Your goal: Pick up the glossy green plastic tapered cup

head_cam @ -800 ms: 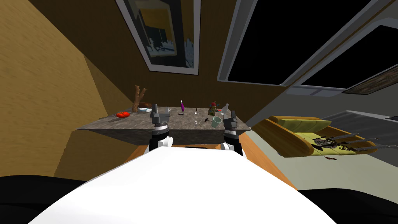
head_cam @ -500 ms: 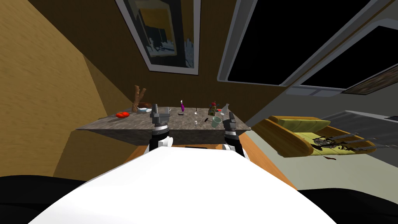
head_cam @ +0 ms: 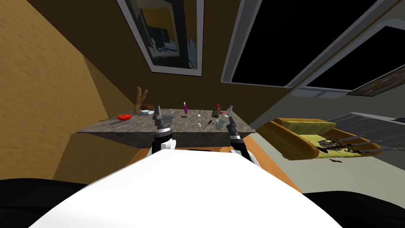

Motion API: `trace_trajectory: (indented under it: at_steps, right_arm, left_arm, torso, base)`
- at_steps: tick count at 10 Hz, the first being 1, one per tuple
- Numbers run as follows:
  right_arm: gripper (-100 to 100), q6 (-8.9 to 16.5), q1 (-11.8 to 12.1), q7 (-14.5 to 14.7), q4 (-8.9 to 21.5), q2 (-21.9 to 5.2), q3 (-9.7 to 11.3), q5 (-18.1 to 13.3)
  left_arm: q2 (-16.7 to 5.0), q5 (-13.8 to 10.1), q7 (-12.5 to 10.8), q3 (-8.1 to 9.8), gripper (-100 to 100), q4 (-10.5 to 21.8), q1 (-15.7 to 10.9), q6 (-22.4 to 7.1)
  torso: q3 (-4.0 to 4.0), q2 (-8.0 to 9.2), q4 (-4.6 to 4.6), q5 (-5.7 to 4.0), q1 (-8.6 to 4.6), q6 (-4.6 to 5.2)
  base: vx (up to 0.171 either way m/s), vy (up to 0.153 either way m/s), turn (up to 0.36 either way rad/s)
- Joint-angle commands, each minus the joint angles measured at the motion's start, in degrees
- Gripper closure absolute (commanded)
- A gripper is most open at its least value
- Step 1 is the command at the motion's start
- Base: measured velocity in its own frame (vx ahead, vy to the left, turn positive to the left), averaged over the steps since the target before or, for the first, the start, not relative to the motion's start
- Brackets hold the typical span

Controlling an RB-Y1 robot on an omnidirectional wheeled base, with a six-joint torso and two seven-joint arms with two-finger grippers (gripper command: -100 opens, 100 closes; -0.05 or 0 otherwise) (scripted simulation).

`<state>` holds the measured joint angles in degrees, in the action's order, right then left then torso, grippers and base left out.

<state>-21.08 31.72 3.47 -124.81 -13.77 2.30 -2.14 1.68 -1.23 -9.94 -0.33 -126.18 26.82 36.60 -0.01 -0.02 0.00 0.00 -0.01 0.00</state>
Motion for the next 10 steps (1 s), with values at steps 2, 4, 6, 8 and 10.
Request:
trace_trajectory:
  at_steps: [2,4,6,8,10]
  right_arm:
    - [-100,0.28,0.97,1.78,1.21,-3.76,-0.22,-0.95]
    - [-100,0.86,1.61,3.36,2.31,-7.07,-0.59,-1.78]
    - [-100,1.44,2.31,5.04,3.46,-10.58,-0.99,-2.67]
    - [-100,2.03,3.04,6.8,4.67,-14.21,-1.42,-3.61]
    - [-100,2.62,3.81,8.64,5.93,-17.69,-1.87,-4.6]
  left_arm:
    - [0.0,0.0,0.0,0.0,0,0.0,0.0,0.0]
    - [0.0,0.0,0.0,0.0,0,0.0,0.0,0.0]
    - [0.0,0.0,0.0,0.0,0,0.0,0.0,0.0]
    - [0.0,0.0,0.0,0.0,0,0.0,0.0,0.0]
    - [0.0,0.0,0.0,0.0,0,0.0,0.0,0.0]
  torso:
    - [0.0,0.0,0.0,0.0,0.0,0.0]
    - [-0.01,-0.01,0.0,0.0,0.01,0.0]
    - [0.0,0.0,0.0,0.0,0.02,0.0]
    - [0.0,0.0,0.0,0.0,0.01,0.0]
    - [0.0,0.0,0.0,0.01,0.03,0.0]
  base:
    - [0.007,0.003,-0.002]
    - [0.007,0.006,-0.002]
    - [0.006,0.009,-0.002]
    - [0.007,0.007,-0.001]
    - [0.007,0.011,0.0]
